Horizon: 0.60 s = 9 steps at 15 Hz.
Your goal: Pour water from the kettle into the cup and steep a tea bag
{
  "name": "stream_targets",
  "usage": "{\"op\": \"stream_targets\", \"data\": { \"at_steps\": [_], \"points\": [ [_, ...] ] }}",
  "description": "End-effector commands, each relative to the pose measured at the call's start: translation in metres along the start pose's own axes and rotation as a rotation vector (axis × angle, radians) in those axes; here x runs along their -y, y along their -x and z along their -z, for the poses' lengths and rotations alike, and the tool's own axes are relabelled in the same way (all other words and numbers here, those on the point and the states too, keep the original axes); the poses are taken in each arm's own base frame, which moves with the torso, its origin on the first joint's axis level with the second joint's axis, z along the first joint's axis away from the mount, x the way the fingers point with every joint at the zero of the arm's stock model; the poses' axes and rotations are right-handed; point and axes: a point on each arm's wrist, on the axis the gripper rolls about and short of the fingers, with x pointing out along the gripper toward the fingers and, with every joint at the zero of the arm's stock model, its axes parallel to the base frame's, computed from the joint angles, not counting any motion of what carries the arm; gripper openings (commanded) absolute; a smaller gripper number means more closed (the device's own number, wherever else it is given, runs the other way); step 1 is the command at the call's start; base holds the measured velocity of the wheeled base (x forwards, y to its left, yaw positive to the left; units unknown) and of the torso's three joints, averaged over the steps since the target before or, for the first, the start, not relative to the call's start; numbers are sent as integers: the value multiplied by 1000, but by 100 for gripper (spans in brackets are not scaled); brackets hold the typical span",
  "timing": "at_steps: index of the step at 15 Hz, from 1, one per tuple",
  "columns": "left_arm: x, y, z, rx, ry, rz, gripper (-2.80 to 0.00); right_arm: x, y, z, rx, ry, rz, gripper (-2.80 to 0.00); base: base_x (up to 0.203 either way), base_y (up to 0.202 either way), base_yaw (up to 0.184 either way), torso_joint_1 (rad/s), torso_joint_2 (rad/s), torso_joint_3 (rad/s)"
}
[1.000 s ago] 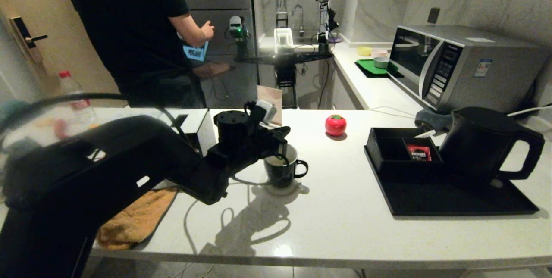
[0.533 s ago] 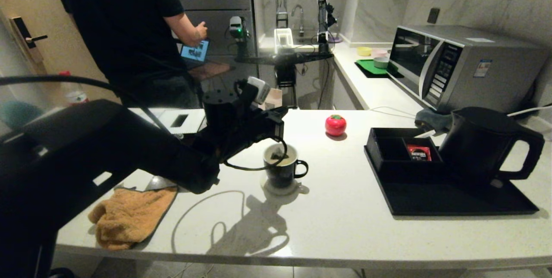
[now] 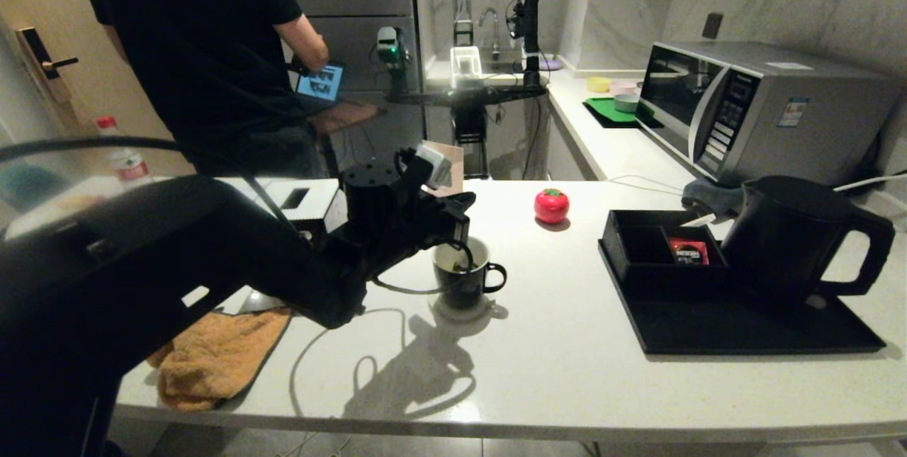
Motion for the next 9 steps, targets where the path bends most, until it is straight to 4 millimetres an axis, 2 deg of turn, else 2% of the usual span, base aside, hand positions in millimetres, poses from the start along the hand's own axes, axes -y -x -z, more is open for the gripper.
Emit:
{"op": "stream_targets", "data": {
  "at_steps": [1, 3, 6, 9],
  "points": [
    [1, -4, 20, -34, 6, 5, -280, 0, 0, 0, -2, 1, -1, -280, 0, 0, 0, 0, 0, 0],
    [1, -3, 25, -33, 6, 3, -280, 0, 0, 0, -2, 1, -1, -280, 0, 0, 0, 0, 0, 0],
    [2, 0, 23, -16, 7, -3, -280, 0, 0, 0, -2, 1, -1, -280, 0, 0, 0, 0, 0, 0],
    [6, 3, 6, 17, 3, 2, -280, 0, 0, 0, -2, 1, -1, -280, 0, 0, 0, 0, 0, 0]
  ]
}}
